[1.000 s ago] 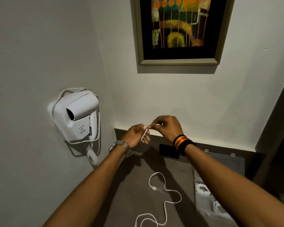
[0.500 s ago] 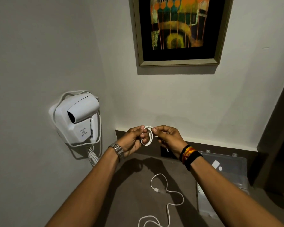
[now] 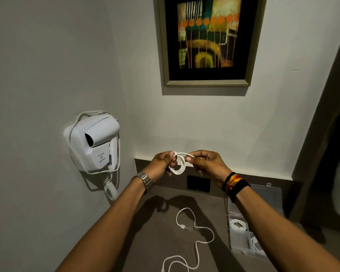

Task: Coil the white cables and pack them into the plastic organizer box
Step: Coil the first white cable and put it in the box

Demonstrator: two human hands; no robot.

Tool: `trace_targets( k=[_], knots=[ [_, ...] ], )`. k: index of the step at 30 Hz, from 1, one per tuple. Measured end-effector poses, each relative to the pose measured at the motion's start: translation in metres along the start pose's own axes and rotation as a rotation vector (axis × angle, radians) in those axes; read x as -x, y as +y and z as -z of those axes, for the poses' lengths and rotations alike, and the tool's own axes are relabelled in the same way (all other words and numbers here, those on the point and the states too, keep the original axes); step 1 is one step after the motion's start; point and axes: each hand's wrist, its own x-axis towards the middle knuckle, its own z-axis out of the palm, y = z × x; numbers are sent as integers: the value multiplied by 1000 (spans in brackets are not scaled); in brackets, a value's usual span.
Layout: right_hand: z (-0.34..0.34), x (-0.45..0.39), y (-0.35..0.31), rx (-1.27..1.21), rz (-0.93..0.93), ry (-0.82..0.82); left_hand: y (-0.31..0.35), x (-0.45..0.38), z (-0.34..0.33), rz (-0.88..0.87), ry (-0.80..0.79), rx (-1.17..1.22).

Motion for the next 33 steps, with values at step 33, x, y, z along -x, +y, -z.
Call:
trace_targets(
  k=[33],
  knots=[
    [-33,52,-5,-168,-278,-155,25,41,-24,77,199,-28]
  ],
)
